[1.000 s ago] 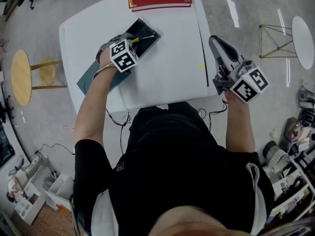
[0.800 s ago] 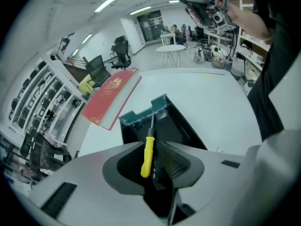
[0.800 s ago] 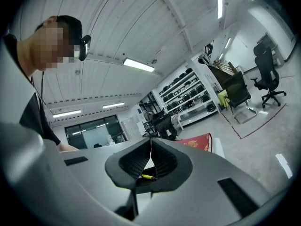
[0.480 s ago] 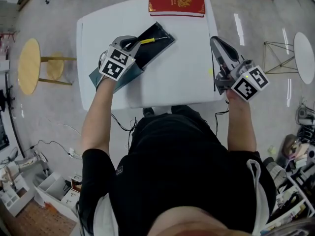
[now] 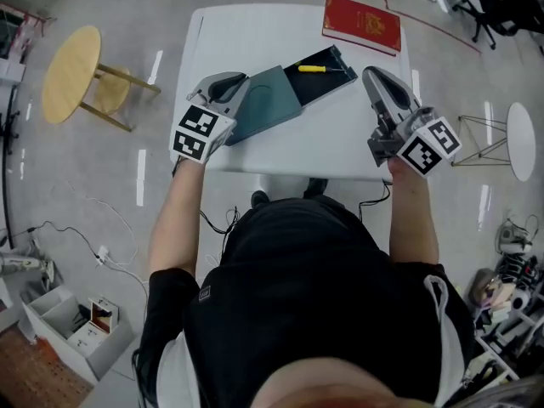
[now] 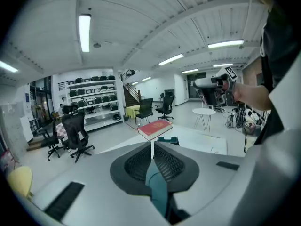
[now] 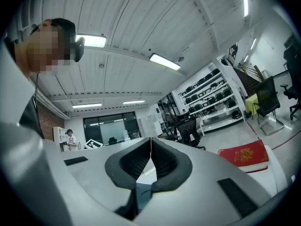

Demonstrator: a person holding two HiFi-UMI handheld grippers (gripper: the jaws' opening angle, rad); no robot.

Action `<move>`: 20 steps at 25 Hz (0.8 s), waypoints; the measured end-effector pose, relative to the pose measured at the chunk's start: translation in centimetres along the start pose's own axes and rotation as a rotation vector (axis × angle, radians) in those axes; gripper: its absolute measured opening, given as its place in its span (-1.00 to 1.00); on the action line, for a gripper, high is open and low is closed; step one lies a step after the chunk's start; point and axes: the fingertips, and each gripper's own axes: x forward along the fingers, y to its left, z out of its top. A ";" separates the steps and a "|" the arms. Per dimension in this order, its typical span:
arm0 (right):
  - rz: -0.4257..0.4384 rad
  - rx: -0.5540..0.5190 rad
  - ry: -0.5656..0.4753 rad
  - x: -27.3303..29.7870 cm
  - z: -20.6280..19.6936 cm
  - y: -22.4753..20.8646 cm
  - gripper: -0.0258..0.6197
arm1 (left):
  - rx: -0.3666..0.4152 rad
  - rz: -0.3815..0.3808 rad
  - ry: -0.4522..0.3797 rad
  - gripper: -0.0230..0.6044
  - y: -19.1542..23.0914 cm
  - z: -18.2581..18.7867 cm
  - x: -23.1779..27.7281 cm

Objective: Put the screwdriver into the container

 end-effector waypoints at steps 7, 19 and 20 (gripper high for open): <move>0.019 -0.043 0.023 4.7 -2.0 9.5 -0.83 | -0.017 0.101 -0.148 -0.85 3.1 -1.7 -11.8; 0.023 -0.129 0.064 6.5 -3.0 17.9 -0.83 | -0.157 0.167 -0.292 -0.86 4.5 -3.0 -22.6; 0.025 -0.132 0.057 6.3 -2.7 18.2 -0.83 | -0.166 0.177 -0.299 -0.86 4.4 -2.8 -23.2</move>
